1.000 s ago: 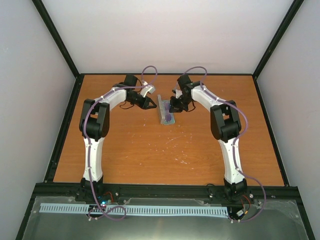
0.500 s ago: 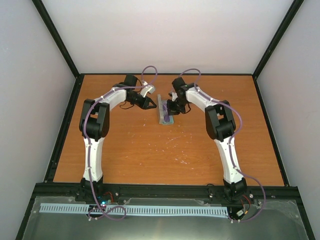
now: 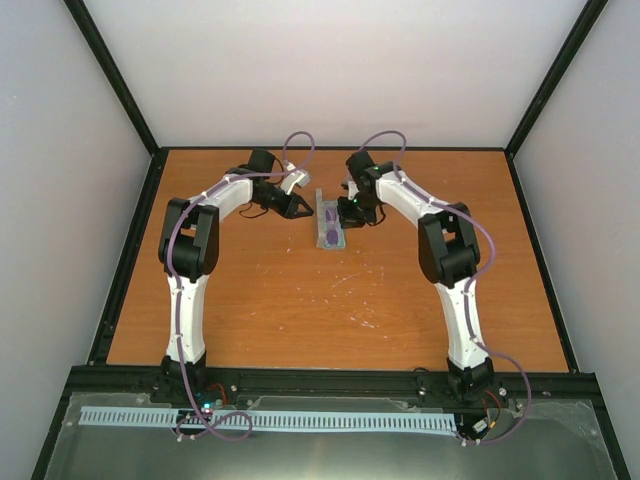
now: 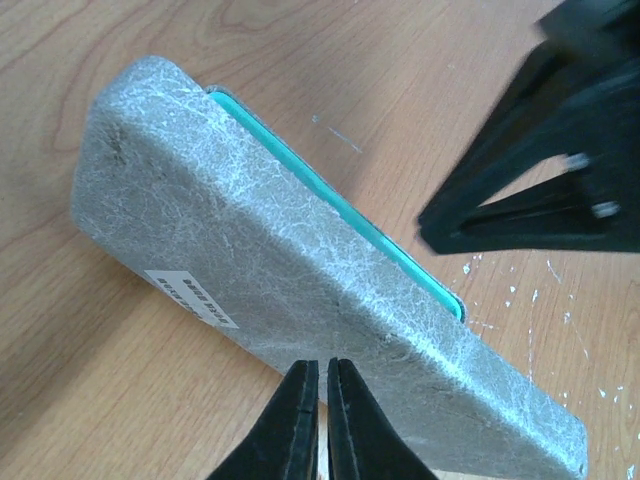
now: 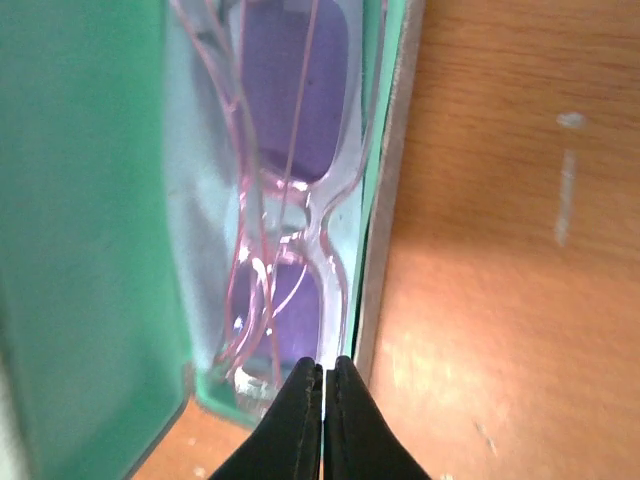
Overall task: Organize the sunglasses
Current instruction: Adjust the sunglasses in the sunglasses case, then close the sunglasses case at the center of the board.
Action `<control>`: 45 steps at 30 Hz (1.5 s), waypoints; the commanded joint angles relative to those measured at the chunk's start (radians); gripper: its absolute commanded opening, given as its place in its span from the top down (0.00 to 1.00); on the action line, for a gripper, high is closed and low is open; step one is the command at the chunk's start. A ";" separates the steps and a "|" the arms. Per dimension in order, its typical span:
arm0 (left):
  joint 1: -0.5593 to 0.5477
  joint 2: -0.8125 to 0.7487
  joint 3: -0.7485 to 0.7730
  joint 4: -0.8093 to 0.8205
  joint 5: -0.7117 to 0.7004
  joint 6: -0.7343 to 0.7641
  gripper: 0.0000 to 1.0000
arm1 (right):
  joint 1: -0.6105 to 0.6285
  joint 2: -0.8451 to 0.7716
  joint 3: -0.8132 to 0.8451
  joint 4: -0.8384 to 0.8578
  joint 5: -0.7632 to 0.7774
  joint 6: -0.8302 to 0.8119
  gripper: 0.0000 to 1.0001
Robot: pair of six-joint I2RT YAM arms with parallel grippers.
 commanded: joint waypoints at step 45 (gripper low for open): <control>-0.091 0.128 0.139 -0.011 0.064 -0.029 0.93 | 0.033 0.048 -0.050 0.206 -0.066 0.099 0.97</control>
